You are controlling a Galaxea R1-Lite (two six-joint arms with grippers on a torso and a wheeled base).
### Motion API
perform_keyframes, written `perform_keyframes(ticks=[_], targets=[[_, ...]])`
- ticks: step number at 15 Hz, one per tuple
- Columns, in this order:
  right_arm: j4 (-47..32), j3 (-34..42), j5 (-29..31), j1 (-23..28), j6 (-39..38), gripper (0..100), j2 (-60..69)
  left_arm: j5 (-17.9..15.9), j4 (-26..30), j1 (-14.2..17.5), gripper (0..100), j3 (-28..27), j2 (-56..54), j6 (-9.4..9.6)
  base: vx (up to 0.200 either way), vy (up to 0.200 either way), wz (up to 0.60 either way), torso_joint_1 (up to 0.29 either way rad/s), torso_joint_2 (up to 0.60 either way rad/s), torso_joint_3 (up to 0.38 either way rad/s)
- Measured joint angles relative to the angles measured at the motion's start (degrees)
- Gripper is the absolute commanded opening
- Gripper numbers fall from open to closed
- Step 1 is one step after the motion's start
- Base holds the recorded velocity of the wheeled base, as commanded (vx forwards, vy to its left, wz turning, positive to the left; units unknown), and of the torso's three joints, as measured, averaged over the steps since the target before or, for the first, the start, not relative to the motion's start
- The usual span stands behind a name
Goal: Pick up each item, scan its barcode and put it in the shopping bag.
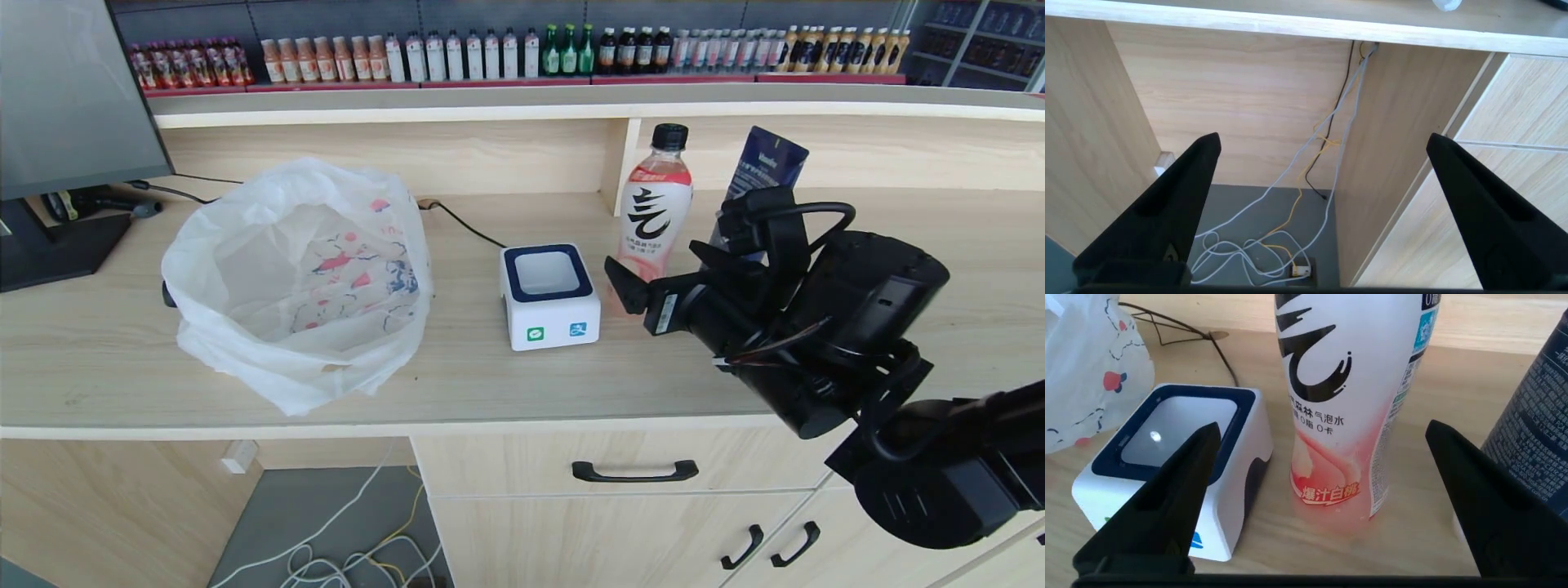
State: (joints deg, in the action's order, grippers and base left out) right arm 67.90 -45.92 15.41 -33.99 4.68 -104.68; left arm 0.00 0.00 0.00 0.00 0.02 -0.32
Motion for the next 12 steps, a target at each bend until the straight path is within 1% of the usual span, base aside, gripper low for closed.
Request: perform_keyframes(ticks=[4, 8, 12], targets=[[0.1, -0.9, -1.2, 0.8, -2.1, 100, -1.5, 0.0, 0.0, 0.0, 100, 0.0, 0.0, 0.0, 0.0, 0.0, 0.0, 0.0, 0.0, 0.0], [0.2, -3.1, -1.3, 2.2, -2.3, 100, -2.8, 0.0, 0.0, 0.0, 100, 0.0, 0.0, -0.01, 0.0, 0.0, 0.0, 0.0, 0.0, 0.0], [2.0, -4.5, -2.3, 3.8, -2.2, 100, -4.0, 0.0, 0.0, 0.0, 100, 0.0, 0.0, 0.0, 0.0, 0.0, 0.0, 0.0, 0.0, 0.0]])
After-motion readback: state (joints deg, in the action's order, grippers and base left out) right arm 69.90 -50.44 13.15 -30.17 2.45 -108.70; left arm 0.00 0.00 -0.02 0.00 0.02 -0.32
